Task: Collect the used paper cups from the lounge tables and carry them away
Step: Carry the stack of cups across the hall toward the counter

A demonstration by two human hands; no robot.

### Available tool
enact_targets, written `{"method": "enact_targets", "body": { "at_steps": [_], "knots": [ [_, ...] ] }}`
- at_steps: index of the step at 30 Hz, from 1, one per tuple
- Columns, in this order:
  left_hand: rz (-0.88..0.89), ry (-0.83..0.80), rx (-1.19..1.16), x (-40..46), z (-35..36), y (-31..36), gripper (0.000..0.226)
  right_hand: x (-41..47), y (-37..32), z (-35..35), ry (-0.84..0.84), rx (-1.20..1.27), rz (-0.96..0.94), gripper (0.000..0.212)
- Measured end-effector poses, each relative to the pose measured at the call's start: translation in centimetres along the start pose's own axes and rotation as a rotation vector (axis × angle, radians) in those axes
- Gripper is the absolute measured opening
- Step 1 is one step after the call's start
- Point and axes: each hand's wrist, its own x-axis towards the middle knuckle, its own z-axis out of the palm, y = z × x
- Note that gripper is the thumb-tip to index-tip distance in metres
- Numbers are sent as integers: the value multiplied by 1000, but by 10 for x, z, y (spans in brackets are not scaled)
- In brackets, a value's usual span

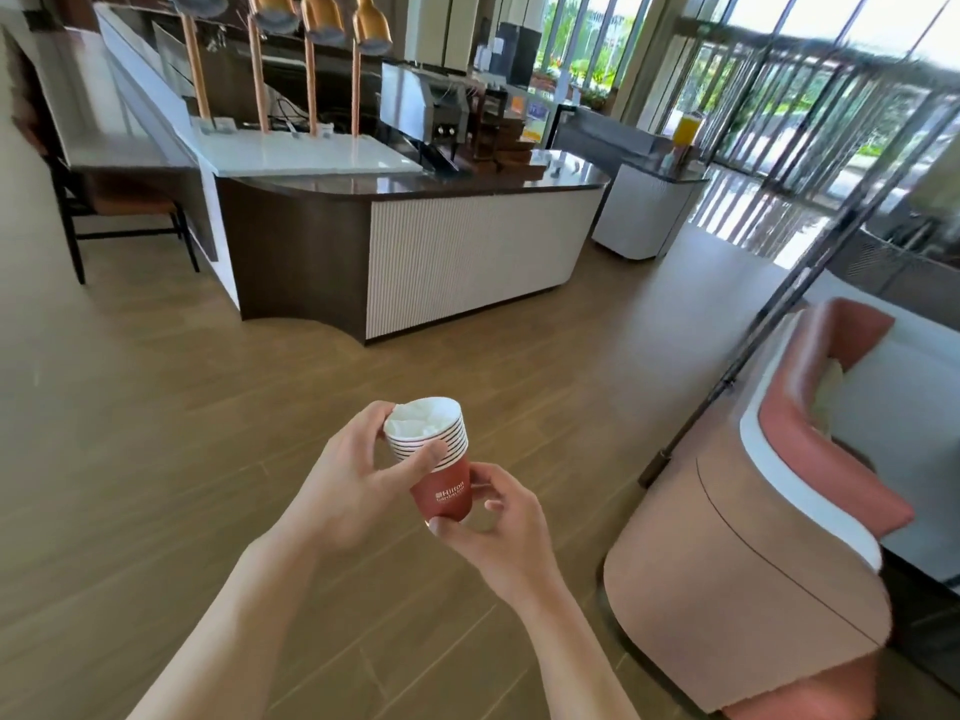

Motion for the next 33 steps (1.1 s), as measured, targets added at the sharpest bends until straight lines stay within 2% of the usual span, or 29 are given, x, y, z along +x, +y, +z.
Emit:
{"method": "enact_targets", "body": {
  "at_steps": [7,12,16,19,25,33],
  "knots": [
    [-15,26,-22,90,-65,-30,27,101,-29,52,-26,-26,-28,49],
    [-42,54,-41,126,-91,-46,43,152,-40,74,-60,-40,-52,49],
    [-49,111,-63,156,-104,-61,41,190,-42,89,-101,-45,-77,49],
    [-52,122,-57,179,-102,-69,39,215,-35,92,-106,-33,-90,49],
    [-42,155,-21,239,-89,-76,51,281,-15,85,-146,-16,-108,50],
    [-35,197,-6,363,-35,-70,45,415,22,36,-138,20,-158,52]
  ]
}}
